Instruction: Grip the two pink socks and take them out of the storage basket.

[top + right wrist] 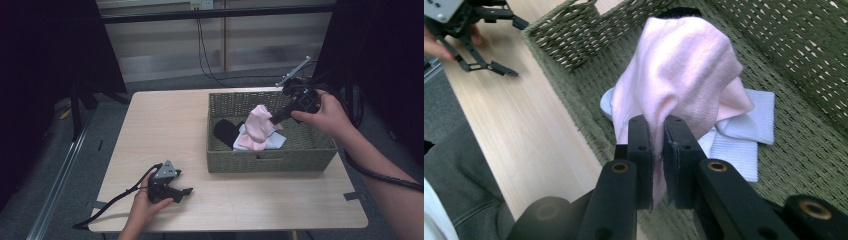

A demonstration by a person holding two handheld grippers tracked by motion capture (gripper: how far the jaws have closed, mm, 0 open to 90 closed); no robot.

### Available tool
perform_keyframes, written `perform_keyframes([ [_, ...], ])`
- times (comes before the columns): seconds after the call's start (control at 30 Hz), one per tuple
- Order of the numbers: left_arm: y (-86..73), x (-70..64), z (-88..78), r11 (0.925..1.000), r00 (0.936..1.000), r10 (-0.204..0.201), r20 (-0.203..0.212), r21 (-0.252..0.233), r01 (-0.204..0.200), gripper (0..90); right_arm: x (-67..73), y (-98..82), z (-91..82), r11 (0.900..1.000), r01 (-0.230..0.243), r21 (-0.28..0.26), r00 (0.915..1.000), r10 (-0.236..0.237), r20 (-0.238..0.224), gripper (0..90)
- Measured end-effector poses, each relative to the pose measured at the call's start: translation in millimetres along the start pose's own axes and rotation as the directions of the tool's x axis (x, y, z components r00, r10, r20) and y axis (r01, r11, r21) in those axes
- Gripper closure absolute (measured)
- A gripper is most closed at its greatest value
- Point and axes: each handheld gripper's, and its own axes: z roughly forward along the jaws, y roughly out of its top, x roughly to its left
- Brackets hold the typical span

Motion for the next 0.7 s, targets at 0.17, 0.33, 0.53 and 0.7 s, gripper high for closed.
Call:
perform_keyframes([
  [0.17,0.0,0.0,-0.1,1.0000,1.0000,0.001,-0.001,0.000,-0.001,19.8,5.3,-0.9,-6.7,1.000,0.010,-0.010,0.9998,-0.010,-0.017,82.7],
  [0.33,0.0,0.0,-0.1,1.0000,1.0000,0.001,-0.002,0.000,-0.001,19.8,10.6,-1.3,-13.2,1.000,0.023,-0.020,0.9993,-0.023,-0.029,82.7],
  [0.53,0.0,0.0,-0.1,1.0000,1.0000,0.000,-0.001,0.000,0.000,19.8,20.5,-4.4,-19.1,0.999,0.041,-0.026,0.9977,-0.042,-0.053,82.7],
  [0.7,0.0,-0.1,0.0,1.0000,1.0000,-0.001,-0.001,0.000,0.001,19.8,29.0,-8.1,-22.9,0.997,0.064,-0.029,0.9953,-0.066,-0.070,82.6],
])
